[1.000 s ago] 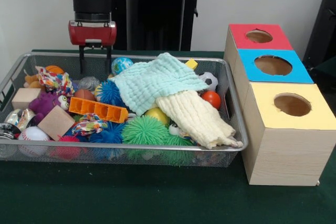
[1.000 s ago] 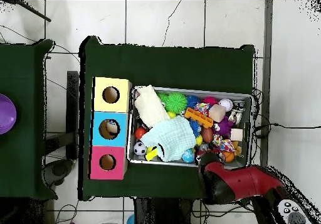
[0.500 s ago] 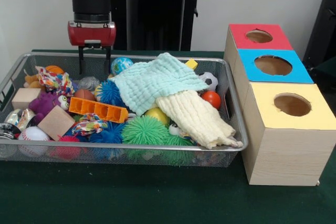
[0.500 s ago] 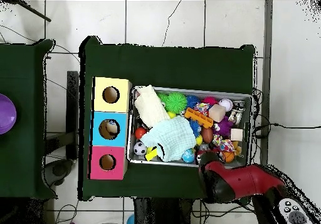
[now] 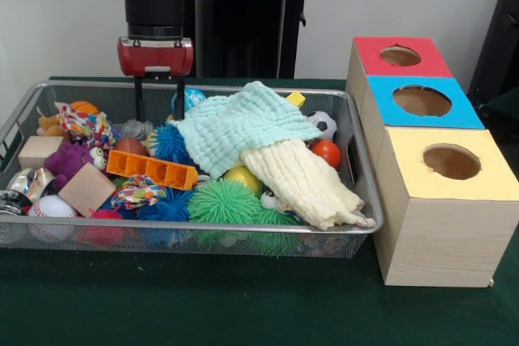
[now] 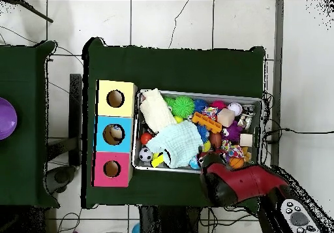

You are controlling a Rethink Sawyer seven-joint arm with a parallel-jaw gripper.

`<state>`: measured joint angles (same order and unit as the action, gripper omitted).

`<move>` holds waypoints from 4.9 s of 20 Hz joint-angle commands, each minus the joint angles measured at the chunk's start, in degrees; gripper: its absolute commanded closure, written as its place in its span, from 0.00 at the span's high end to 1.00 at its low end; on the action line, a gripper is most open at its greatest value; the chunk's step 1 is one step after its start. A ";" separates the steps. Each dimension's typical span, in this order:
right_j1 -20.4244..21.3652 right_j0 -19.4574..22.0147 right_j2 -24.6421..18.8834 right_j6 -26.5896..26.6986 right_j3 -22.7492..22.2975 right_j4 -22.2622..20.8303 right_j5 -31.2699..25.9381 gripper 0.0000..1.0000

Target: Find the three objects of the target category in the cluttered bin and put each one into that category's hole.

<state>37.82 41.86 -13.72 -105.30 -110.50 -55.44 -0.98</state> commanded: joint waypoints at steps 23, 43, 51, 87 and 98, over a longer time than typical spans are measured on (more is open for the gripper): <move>-1.06 6.02 -6.38 1.64 4.75 -3.45 -6.11 1.00; -2.67 2.49 1.23 -1.10 1.20 -4.15 2.02 1.00; -1.82 3.18 1.21 -0.52 0.16 -5.45 1.62 1.00; -3.72 -3.13 7.95 -3.25 2.31 -4.48 5.41 1.00; -8.40 -8.40 13.83 -4.88 6.77 -2.16 9.69 1.00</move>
<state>33.32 35.34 -0.48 -105.30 -109.17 -57.67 4.24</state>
